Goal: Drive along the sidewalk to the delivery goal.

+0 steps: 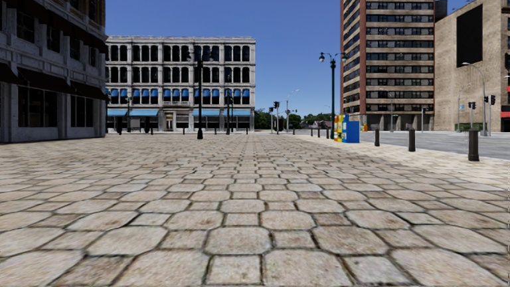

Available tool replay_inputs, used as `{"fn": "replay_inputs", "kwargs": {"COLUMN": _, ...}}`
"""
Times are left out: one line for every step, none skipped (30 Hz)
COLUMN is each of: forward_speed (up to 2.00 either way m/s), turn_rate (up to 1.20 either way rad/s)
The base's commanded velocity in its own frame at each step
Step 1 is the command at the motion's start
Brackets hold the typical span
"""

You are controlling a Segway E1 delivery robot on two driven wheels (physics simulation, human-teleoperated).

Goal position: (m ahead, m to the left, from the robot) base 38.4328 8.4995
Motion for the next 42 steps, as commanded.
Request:
{"fn": "replay_inputs", "kwargs": {"forward_speed": 2.0, "turn_rate": 0.0}}
{"fn": "replay_inputs", "kwargs": {"forward_speed": 2.0, "turn_rate": 0.0}}
{"fn": "replay_inputs", "kwargs": {"forward_speed": 2.0, "turn_rate": 0.0}}
{"fn": "replay_inputs", "kwargs": {"forward_speed": 2.0, "turn_rate": 0.0}}
{"fn": "replay_inputs", "kwargs": {"forward_speed": 2.0, "turn_rate": 0.0}}
{"fn": "replay_inputs", "kwargs": {"forward_speed": 2.0, "turn_rate": 0.0}}
{"fn": "replay_inputs", "kwargs": {"forward_speed": 2.0, "turn_rate": 0.0}}
{"fn": "replay_inputs", "kwargs": {"forward_speed": 2.0, "turn_rate": 0.0}}
{"fn": "replay_inputs", "kwargs": {"forward_speed": 2.0, "turn_rate": 0.0}}
{"fn": "replay_inputs", "kwargs": {"forward_speed": 2.0, "turn_rate": 0.0}}
{"fn": "replay_inputs", "kwargs": {"forward_speed": 2.0, "turn_rate": 0.0}}
{"fn": "replay_inputs", "kwargs": {"forward_speed": 2.0, "turn_rate": 0.0}}
{"fn": "replay_inputs", "kwargs": {"forward_speed": 2.0, "turn_rate": 0.0}}
{"fn": "replay_inputs", "kwargs": {"forward_speed": 2.0, "turn_rate": 0.0}}
{"fn": "replay_inputs", "kwargs": {"forward_speed": 2.0, "turn_rate": 0.0}}
{"fn": "replay_inputs", "kwargs": {"forward_speed": 2.0, "turn_rate": 0.0}}
{"fn": "replay_inputs", "kwargs": {"forward_speed": 2.0, "turn_rate": 0.0}}
{"fn": "replay_inputs", "kwargs": {"forward_speed": 2.0, "turn_rate": 0.0}}
{"fn": "replay_inputs", "kwargs": {"forward_speed": 2.0, "turn_rate": 0.0}}
{"fn": "replay_inputs", "kwargs": {"forward_speed": 2.0, "turn_rate": 0.0}}
{"fn": "replay_inputs", "kwargs": {"forward_speed": 2.0, "turn_rate": 0.0}}
{"fn": "replay_inputs", "kwargs": {"forward_speed": 2.0, "turn_rate": 0.0}}
{"fn": "replay_inputs", "kwargs": {"forward_speed": 2.0, "turn_rate": 0.0}}
{"fn": "replay_inputs", "kwargs": {"forward_speed": 2.0, "turn_rate": 0.0}}
{"fn": "replay_inputs", "kwargs": {"forward_speed": 2.0, "turn_rate": 0.0}}
{"fn": "replay_inputs", "kwargs": {"forward_speed": 2.0, "turn_rate": 0.0}}
{"fn": "replay_inputs", "kwargs": {"forward_speed": 2.0, "turn_rate": 0.0}}
{"fn": "replay_inputs", "kwargs": {"forward_speed": 2.0, "turn_rate": 0.0}}
{"fn": "replay_inputs", "kwargs": {"forward_speed": 2.0, "turn_rate": 0.0}}
{"fn": "replay_inputs", "kwargs": {"forward_speed": 2.0, "turn_rate": 0.0}}
{"fn": "replay_inputs", "kwargs": {"forward_speed": 2.0, "turn_rate": 0.0}}
{"fn": "replay_inputs", "kwargs": {"forward_speed": 2.0, "turn_rate": 0.0}}
{"fn": "replay_inputs", "kwargs": {"forward_speed": 2.0, "turn_rate": 0.0}}
{"fn": "replay_inputs", "kwargs": {"forward_speed": 2.0, "turn_rate": 0.0}}
{"fn": "replay_inputs", "kwargs": {"forward_speed": 2.0, "turn_rate": 0.0}}
{"fn": "replay_inputs", "kwargs": {"forward_speed": 2.0, "turn_rate": 0.0}}
{"fn": "replay_inputs", "kwargs": {"forward_speed": 2.0, "turn_rate": 0.0}}
{"fn": "replay_inputs", "kwargs": {"forward_speed": 2.0, "turn_rate": 0.0}}
{"fn": "replay_inputs", "kwargs": {"forward_speed": 2.0, "turn_rate": 0.0}}
{"fn": "replay_inputs", "kwargs": {"forward_speed": 2.0, "turn_rate": 0.0}}
{"fn": "replay_inputs", "kwargs": {"forward_speed": 2.0, "turn_rate": 0.0}}
{"fn": "replay_inputs", "kwargs": {"forward_speed": 2.0, "turn_rate": 0.0}}
